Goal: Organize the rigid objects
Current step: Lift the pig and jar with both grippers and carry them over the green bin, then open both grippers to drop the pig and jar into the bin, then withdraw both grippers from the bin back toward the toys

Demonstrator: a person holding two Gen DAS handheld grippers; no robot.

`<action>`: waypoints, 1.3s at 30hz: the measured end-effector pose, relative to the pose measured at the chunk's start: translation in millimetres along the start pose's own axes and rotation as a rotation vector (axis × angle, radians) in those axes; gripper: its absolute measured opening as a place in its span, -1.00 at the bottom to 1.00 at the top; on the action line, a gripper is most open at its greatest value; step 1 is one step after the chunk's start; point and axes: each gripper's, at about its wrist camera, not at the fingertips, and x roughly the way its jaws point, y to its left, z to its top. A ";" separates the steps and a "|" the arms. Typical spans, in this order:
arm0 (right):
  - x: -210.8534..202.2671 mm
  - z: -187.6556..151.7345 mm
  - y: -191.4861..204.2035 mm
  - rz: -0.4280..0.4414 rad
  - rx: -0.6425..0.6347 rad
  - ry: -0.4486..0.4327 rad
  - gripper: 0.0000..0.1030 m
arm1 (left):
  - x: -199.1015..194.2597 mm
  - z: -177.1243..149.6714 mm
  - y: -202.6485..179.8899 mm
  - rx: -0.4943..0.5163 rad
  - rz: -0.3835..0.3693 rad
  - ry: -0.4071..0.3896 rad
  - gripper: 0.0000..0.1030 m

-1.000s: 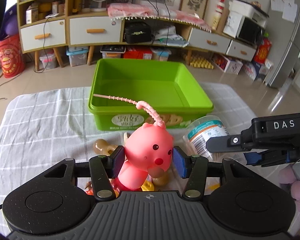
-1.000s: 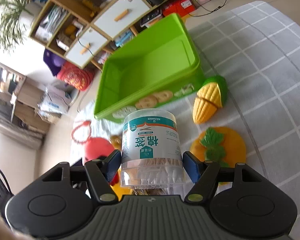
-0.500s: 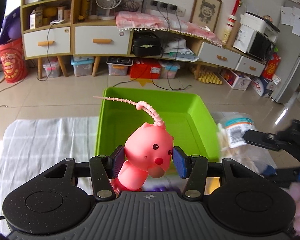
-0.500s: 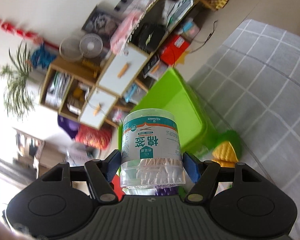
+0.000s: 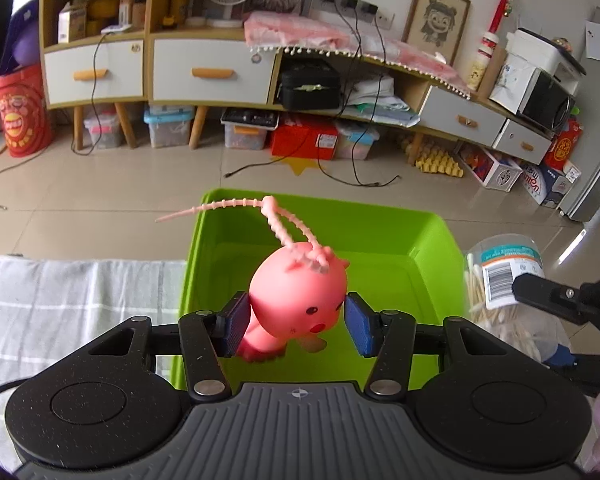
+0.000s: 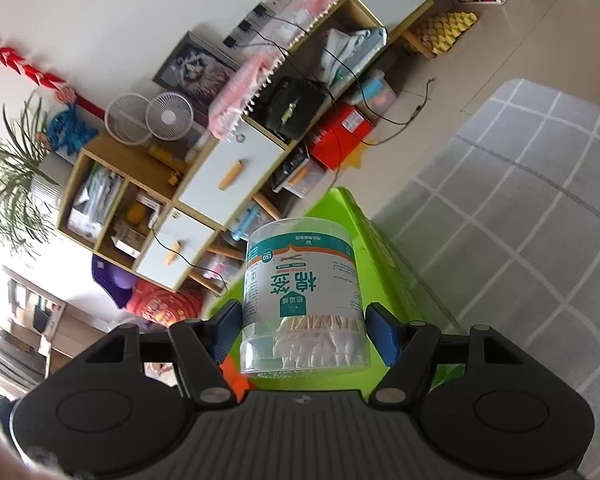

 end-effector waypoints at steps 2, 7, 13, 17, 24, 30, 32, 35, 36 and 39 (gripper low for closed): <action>3.9 -2.2 -1.8 -0.021 -0.017 0.008 -0.01 | 4.0 -4.3 2.2 -0.013 -0.009 0.016 0.10; 5.7 -5.9 -5.5 -0.039 -0.045 0.025 0.01 | 8.5 -12.1 5.8 0.005 -0.009 0.081 0.18; 1.8 -9.3 -0.2 -0.040 -0.086 0.047 0.23 | 4.2 -14.3 12.4 -0.015 0.050 0.187 0.34; -3.3 -10.0 3.7 -0.083 -0.132 0.026 0.33 | -2.8 -18.0 11.9 0.020 0.087 0.212 0.28; -11.5 -10.8 2.0 -0.098 -0.144 0.047 0.35 | -10.7 -22.0 21.2 -0.050 0.076 0.248 0.28; -19.2 -17.4 10.6 -0.122 -0.205 0.063 0.50 | -25.2 -30.7 16.5 -0.039 0.062 0.156 0.70; -21.6 -20.3 13.2 -0.124 -0.218 0.073 0.51 | -32.8 -34.2 12.9 -0.023 0.054 0.121 0.70; -26.3 -24.8 17.6 -0.128 -0.237 0.090 0.51 | -43.0 -37.2 7.5 -0.010 0.045 0.091 0.74; -27.8 -26.5 19.9 -0.131 -0.250 0.094 0.51 | -46.1 -37.0 4.2 -0.005 0.044 0.079 0.78; -36.9 -30.1 26.5 -0.149 -0.288 0.098 0.52 | -59.7 -37.9 -2.8 0.014 0.045 0.036 0.85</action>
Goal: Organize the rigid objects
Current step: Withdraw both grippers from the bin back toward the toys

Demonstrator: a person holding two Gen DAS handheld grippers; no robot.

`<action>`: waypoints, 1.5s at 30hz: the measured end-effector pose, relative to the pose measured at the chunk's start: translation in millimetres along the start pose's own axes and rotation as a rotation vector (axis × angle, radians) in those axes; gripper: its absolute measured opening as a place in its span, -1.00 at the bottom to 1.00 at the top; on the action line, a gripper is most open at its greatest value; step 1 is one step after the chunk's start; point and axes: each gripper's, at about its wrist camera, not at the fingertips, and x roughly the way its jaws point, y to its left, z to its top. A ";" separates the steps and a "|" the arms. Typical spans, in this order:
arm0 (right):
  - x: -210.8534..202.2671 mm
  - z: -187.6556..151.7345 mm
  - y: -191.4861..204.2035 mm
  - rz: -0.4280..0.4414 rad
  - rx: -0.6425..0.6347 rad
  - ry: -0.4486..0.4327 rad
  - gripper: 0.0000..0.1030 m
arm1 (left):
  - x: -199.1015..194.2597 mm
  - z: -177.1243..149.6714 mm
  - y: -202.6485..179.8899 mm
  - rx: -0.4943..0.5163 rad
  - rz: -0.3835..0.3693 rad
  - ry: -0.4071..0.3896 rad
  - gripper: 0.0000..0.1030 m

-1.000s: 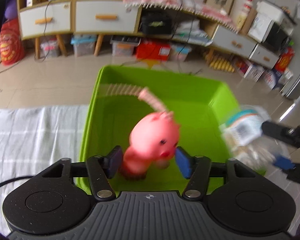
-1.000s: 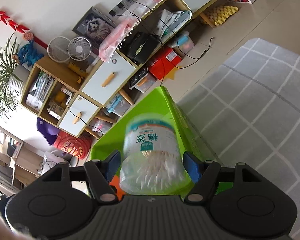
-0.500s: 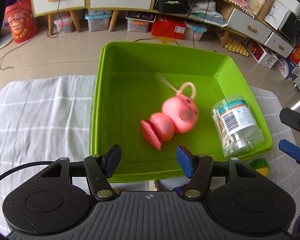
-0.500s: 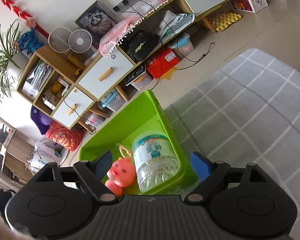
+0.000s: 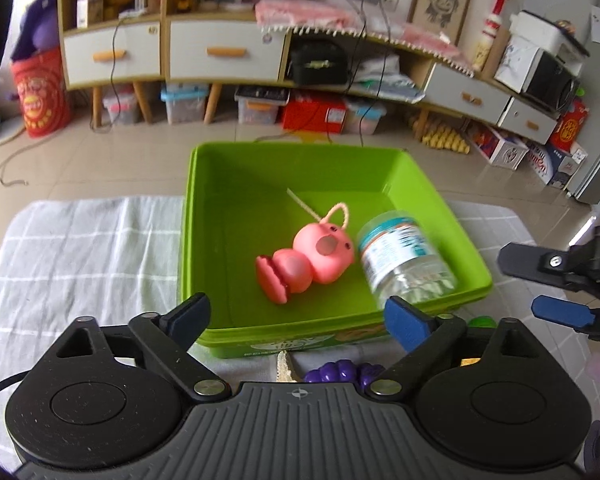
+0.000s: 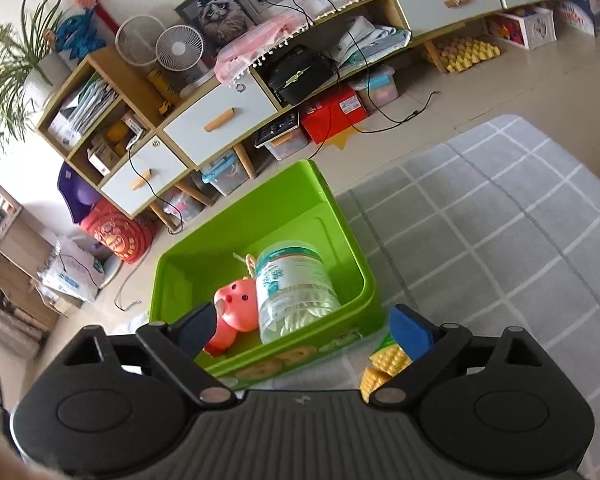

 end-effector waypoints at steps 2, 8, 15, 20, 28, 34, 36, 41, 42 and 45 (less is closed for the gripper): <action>-8.4 -1.3 3.8 -0.006 -0.022 0.003 0.52 | -7.6 -1.3 -4.7 0.006 0.000 -0.018 0.89; -34.3 -7.0 8.8 -0.023 -0.057 -0.005 0.54 | -28.9 -11.9 -10.9 0.008 -0.005 -0.052 0.96; -53.4 -17.7 12.9 -0.047 -0.089 0.004 0.54 | -47.4 -27.0 -12.9 -0.017 -0.003 -0.057 0.96; -62.7 -30.6 14.7 -0.041 -0.126 0.024 0.55 | -59.0 -43.6 -10.3 -0.023 0.019 -0.057 0.96; -58.3 -53.7 4.3 -0.044 -0.175 0.052 0.56 | -65.6 -68.9 -2.9 -0.004 0.044 -0.067 0.96; -47.7 -63.9 -2.0 -0.059 -0.203 0.103 0.56 | -66.2 -87.6 2.8 0.036 0.043 -0.047 0.96; -46.6 -64.9 -2.3 -0.055 -0.212 0.115 0.56 | -66.8 -92.7 3.2 0.063 0.053 -0.048 0.96; -47.5 -67.0 -3.9 -0.094 -0.250 0.120 0.56 | -68.2 -103.5 6.1 0.115 0.065 -0.034 0.96; -48.0 -67.0 -4.9 -0.098 -0.251 0.124 0.56 | -68.9 -105.2 6.7 0.122 0.064 -0.033 0.96; -48.5 -68.0 -7.8 -0.102 -0.251 0.140 0.56 | -70.9 -110.6 9.9 0.133 0.056 -0.026 0.96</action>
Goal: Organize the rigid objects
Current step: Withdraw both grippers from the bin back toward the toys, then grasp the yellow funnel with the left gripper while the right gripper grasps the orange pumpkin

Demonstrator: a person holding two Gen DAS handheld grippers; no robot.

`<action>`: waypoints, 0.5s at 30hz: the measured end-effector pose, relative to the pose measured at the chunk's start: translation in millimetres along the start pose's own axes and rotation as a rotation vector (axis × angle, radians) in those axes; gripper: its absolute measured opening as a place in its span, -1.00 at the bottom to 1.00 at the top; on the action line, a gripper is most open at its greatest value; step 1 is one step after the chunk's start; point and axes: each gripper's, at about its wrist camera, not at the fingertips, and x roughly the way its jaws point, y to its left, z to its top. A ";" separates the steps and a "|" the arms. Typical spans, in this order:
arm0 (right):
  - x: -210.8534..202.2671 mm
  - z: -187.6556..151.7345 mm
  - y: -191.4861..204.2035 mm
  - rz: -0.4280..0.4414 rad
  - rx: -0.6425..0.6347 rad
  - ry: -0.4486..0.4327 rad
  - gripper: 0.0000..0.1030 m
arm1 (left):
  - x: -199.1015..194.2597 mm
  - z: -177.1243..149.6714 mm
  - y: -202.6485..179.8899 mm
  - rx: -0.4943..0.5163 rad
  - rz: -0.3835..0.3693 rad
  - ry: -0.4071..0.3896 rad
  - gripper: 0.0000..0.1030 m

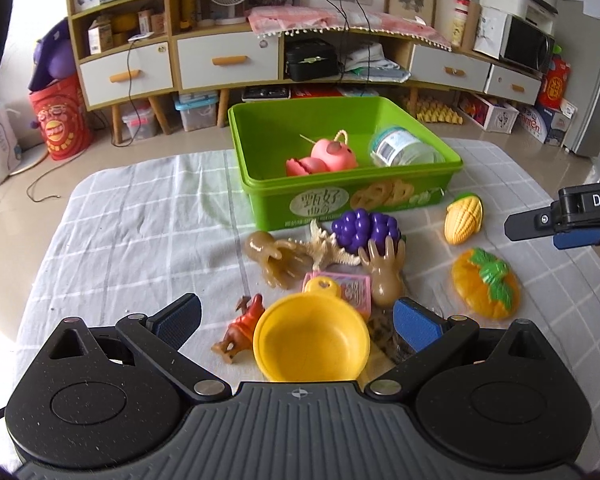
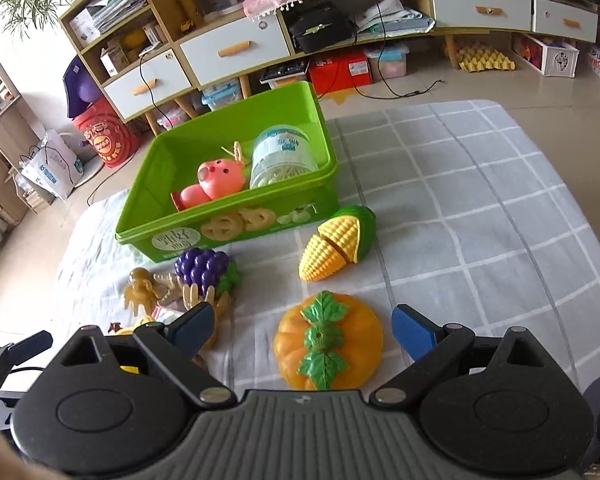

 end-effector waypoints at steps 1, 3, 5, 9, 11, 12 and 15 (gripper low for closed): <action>0.1 -1.2 -0.7 -0.004 -0.003 0.007 0.56 | -0.4 -0.8 0.7 0.000 -0.004 0.003 0.96; 1.0 -3.3 -1.7 -0.014 -0.006 0.016 0.56 | -1.3 -3.3 2.3 -0.002 -0.017 0.011 0.96; 1.2 -5.8 -2.7 -0.020 -0.013 0.025 0.56 | -2.0 -6.0 3.8 -0.003 -0.027 0.016 0.96; 1.8 -9.7 -2.4 -0.030 -0.031 0.036 0.56 | -1.9 -11.2 4.2 0.020 -0.037 0.020 0.96; 2.8 -11.4 -2.0 -0.029 -0.044 0.044 0.56 | -0.5 -13.8 3.7 0.032 -0.034 0.022 0.96; 3.6 -12.4 -1.7 -0.028 -0.052 0.050 0.56 | 0.1 -15.1 3.4 0.037 -0.036 0.023 0.96; 6.9 -15.3 -1.3 -0.031 -0.067 0.067 0.56 | 1.9 -18.1 2.4 0.049 -0.052 0.022 0.96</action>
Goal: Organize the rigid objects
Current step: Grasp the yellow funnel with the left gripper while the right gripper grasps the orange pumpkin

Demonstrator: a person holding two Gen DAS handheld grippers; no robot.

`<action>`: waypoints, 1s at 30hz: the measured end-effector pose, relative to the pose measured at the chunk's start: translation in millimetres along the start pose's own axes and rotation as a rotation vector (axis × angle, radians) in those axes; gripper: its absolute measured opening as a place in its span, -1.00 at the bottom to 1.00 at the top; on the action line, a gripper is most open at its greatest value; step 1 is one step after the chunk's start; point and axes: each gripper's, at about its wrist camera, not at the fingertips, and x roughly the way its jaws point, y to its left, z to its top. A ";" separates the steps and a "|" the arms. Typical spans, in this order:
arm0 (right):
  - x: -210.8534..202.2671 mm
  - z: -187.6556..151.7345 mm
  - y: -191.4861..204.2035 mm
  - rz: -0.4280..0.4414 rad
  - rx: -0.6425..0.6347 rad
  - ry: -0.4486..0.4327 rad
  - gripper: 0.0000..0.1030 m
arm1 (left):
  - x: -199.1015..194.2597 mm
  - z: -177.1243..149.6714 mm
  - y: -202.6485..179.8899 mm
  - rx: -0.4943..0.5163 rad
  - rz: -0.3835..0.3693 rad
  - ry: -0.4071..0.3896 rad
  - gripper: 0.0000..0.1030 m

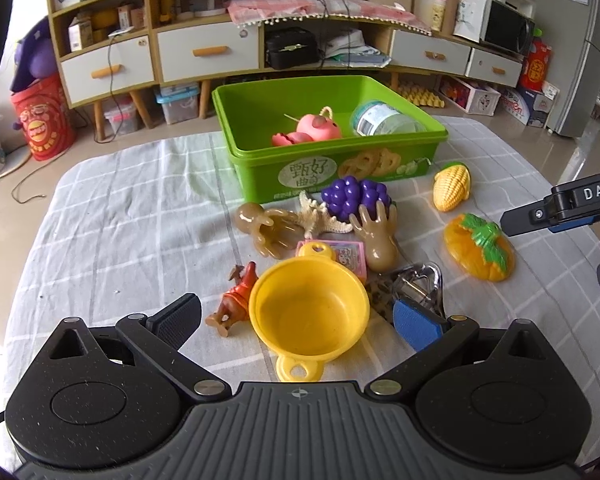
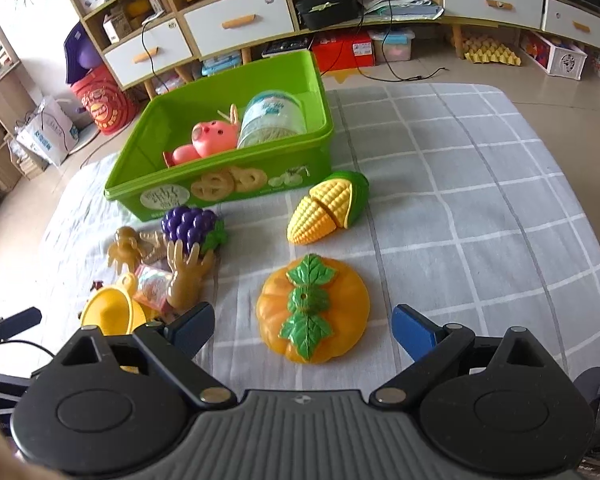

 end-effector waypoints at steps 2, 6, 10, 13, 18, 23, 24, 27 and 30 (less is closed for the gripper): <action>1.9 -1.1 -0.3 -0.001 -0.004 0.013 0.56 | 1.8 -1.9 -0.5 0.002 -0.016 0.004 0.96; 3.0 -1.6 -4.4 0.014 0.010 0.032 0.56 | 6.8 -5.3 -2.7 0.002 -0.058 0.011 0.96; 6.2 -2.1 -11.3 0.032 0.048 0.059 0.56 | 10.4 -8.5 -10.0 0.030 -0.079 0.008 0.96; 9.7 -2.3 -15.2 0.034 0.070 0.076 0.56 | 13.6 -10.9 -17.4 0.075 -0.064 0.015 0.96; 20.1 -4.1 -18.9 0.017 0.089 0.109 0.56 | 21.1 -14.6 -20.7 0.107 -0.021 0.041 0.96; 32.5 -5.3 -19.7 0.004 0.109 0.143 0.56 | 32.7 -15.8 -9.0 0.028 0.004 0.102 0.92; 35.4 -5.3 -19.8 0.000 0.115 0.147 0.56 | 34.6 -15.6 -6.5 0.009 0.006 0.107 0.91; 44.0 -6.3 -18.9 -0.017 0.126 0.161 0.56 | 39.8 -14.9 -2.0 -0.032 0.002 0.113 0.88; 51.0 -7.4 -15.2 -0.045 0.124 0.158 0.58 | 44.7 -14.6 -0.2 -0.055 -0.006 0.121 0.83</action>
